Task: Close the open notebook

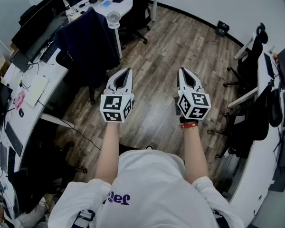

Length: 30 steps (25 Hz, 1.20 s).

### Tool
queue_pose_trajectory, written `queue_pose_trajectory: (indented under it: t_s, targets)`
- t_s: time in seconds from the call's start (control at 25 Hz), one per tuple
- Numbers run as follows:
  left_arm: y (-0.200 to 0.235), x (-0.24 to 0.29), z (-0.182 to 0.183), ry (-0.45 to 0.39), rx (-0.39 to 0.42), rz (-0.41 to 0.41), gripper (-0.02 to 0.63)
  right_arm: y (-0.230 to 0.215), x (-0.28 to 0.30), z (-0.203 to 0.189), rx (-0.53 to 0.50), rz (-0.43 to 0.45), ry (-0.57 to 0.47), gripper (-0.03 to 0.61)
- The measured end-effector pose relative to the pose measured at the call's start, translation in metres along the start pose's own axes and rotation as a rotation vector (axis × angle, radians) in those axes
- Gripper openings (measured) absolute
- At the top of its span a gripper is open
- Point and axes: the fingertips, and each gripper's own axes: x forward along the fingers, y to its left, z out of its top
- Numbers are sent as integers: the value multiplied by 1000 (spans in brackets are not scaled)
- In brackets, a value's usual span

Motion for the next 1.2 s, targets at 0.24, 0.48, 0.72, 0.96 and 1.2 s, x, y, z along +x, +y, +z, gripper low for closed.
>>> queue_pose_trajectory:
  t_s: [0.24,0.48,0.72,0.96,1.2]
  targets:
    - [44,-29,-11,43,-12,125,18,50,28,-10,76,155,32,12]
    - [117,-83,-18,50,-39,281,18,138,71,-18,84,324,59,12]
    - [191,-138,-16,60,-36,425,18,229,115,-21,100,475,89,12]
    - [263,-184,-30,84,-86,548,18,314,154,-33,91,576,121,6]
    - [329,-222,-45,111,-140,645,18,393,195,-46,73,656,175,2]
